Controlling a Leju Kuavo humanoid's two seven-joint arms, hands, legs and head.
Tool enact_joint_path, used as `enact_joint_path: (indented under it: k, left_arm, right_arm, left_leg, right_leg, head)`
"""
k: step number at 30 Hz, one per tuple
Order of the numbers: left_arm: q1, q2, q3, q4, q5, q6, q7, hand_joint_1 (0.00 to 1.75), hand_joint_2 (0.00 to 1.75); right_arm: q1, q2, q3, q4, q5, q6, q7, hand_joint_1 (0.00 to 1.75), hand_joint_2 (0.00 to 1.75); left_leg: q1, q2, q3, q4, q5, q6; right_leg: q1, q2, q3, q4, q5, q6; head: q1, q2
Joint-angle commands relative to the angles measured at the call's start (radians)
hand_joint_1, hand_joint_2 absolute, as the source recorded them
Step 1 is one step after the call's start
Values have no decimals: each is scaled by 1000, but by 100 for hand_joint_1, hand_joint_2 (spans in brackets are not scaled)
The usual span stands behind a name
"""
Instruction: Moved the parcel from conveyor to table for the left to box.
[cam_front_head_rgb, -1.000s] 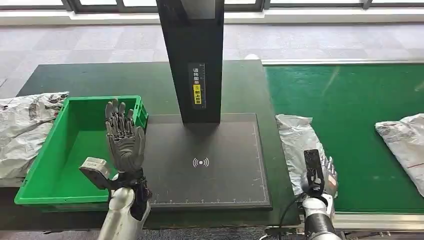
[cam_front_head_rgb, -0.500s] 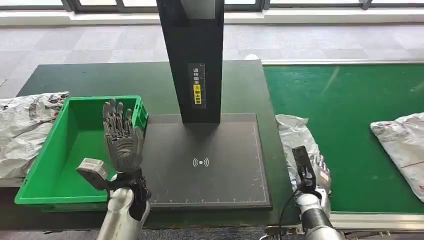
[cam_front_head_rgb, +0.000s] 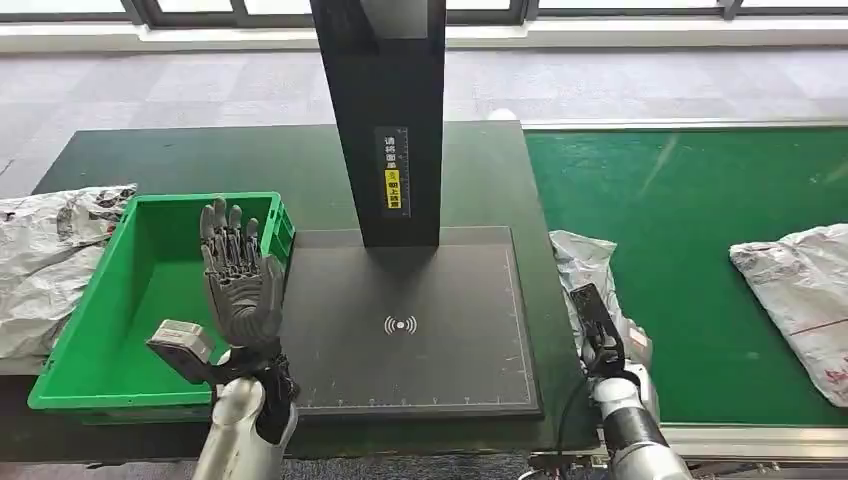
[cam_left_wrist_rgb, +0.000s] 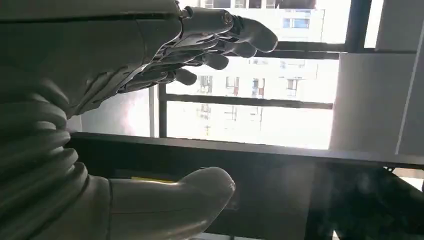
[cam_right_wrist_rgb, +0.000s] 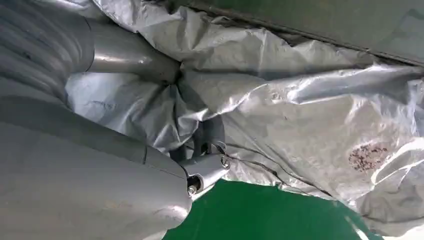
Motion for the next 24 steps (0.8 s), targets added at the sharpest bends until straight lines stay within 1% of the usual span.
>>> enact_joint_path:
  k: [1, 2, 3, 4, 5, 6, 7, 8, 9, 10, 11, 12, 13, 14, 15, 16, 18, 19, 21, 24]
  left_arm:
    - [103, -60, 15, -2, 5, 14, -21, 0, 175]
    - [103, -60, 20, -2, 7, 10, -21, 0, 175]
    - [101, -60, 25, -1, 5, 2, -21, 0, 175]
    - [99, -60, 28, 1, 4, -3, -21, 0, 175]
    - [95, -60, 33, 5, 2, -10, -21, 0, 175]
    - [94, -60, 34, 6, 2, -14, -21, 0, 175]
    - [92, -60, 38, 7, 2, -21, -21, 0, 175]
    - [92, -60, 38, 7, 2, -21, -21, 0, 175]
    - [91, -60, 39, 8, 2, -23, -21, 0, 175]
    - [89, -60, 43, 12, 1, -33, -21, 0, 175]
    - [88, -60, 45, 14, 1, -36, -21, 0, 175]
    - [86, -60, 47, 16, -1, -41, -21, 0, 175]
    - [85, -60, 49, 18, -1, -44, -21, 0, 175]
    - [84, -60, 51, 19, -1, -46, -21, 0, 175]
    - [84, -60, 51, 19, -1, -46, -21, 0, 175]
    - [84, -60, 51, 19, -1, -46, -21, 0, 175]
    - [84, -60, 51, 19, -1, -46, -21, 0, 175]
    - [86, -60, 57, 18, -2, -54, -21, 0, 175]
    - [86, -60, 57, 18, -2, -54, -21, 0, 175]
    - [86, -60, 59, 19, -3, -57, -21, 0, 175]
  right_arm:
    - [-1, 28, -60, 24, -154, 242, -249, 175, 175]
    - [-1, 35, -75, 11, -196, 299, -307, 175, 175]
    - [2, 43, -91, -9, -244, 357, -353, 175, 175]
    - [5, 48, -94, -29, -278, 397, -394, 175, 175]
    - [14, 62, -108, -79, -343, 469, -443, 175, 175]
    - [35, 73, -92, -143, -389, 511, -443, 175, 175]
    - [64, 89, -74, -244, -470, 562, -443, 175, 175]
    - [64, 89, -74, -244, -470, 562, -443, 175, 175]
    - [80, 98, -60, -295, -506, 578, -443, 175, 175]
    - [126, 116, -36, -417, -602, 624, -443, 175, 175]
    - [145, 123, -17, -470, -648, 632, -443, 175, 175]
    - [164, 131, -5, -526, -681, 638, -443, 175, 175]
    - [183, 141, 9, -574, -715, 643, -443, 175, 175]
    - [194, 144, 20, -598, -728, 643, -443, 175, 175]
    - [194, 144, 20, -598, -728, 643, -443, 175, 175]
    - [194, 144, 20, -598, -728, 643, -443, 175, 175]
    - [194, 144, 20, -598, -728, 643, -443, 175, 175]
    - [232, 171, 40, -712, -774, 658, -443, 175, 175]
    - [232, 171, 40, -712, -774, 658, -443, 175, 175]
    - [237, 179, 47, -723, -774, 653, -443, 175, 175]
  left_leg:
    - [-1, 7, 6, -3, -2, 2]
    - [-1, 6, 5, -2, -2, 2]
    - [-1, 9, 6, -3, -3, 2]
    - [-1, 8, 5, -2, -3, 1]
    - [-1, 10, 6, -3, -3, 2]
    - [-1, 10, 4, -2, -3, 1]
    - [-1, 14, 5, -2, -4, 0]
    - [0, 16, 2, -1, -4, -1]
    - [-1, 23, 2, -2, -7, -3]
    - [1, 30, -4, -2, -10, -4]
    - [2, 34, 0, -3, -12, -5]
    - [3, 31, 1, -3, -12, -5]
    - [2, 29, 2, -4, -11, -5]
    - [2, 26, 9, -4, -10, -5]
    - [2, 21, 10, -5, -9, -5]
    - [3, 20, 11, -5, -9, -5]
    - [3, 17, 9, -6, -8, -6]
    - [3, 18, 10, -6, -8, -6]
    - [3, 14, 5, -5, -6, -7]
    - [2, 15, 7, -5, -7, -6]
  right_leg:
    - [1, -2, 5, -4, -1, -1]
    - [1, -1, 4, -2, -1, -1]
    - [1, -1, 5, -3, -1, -1]
    - [1, 0, 4, -2, -1, -1]
    - [1, 1, 4, -3, -1, -1]
    - [1, 5, 2, -1, -1, -1]
    - [0, 7, 1, -1, -1, -2]
    - [0, 13, -3, 0, 0, -3]
    - [0, 18, -2, 1, 0, -4]
    - [0, 27, -5, 1, 2, -5]
    - [0, 30, -3, 0, 1, -6]
    - [0, 29, -3, 1, 0, -6]
    - [-1, 25, -3, 1, -1, -6]
    - [-1, 22, -4, 1, -1, -6]
    - [0, 15, -2, 2, -4, -8]
    - [1, 12, 0, 2, -5, -8]
    - [1, 12, -1, 3, -4, -9]
    - [1, 12, 0, 2, -4, -9]
    - [2, 11, -4, 3, -4, -8]
    - [3, 8, -1, 2, -4, -7]
  head:
    - [0, 0]
    - [0, 0]
    - [0, 0]
    - [0, 0]
    - [0, 0]
    - [0, 0]
    - [0, 0]
    - [0, 0]
    - [0, 0]
    - [0, 0]
    - [0, 0]
    - [0, 0]
    - [0, 0]
    - [0, 0]
    - [0, 0]
    - [0, 0]
    - [0, 0]
    - [0, 0]
    - [0, 0]
    - [0, 0]
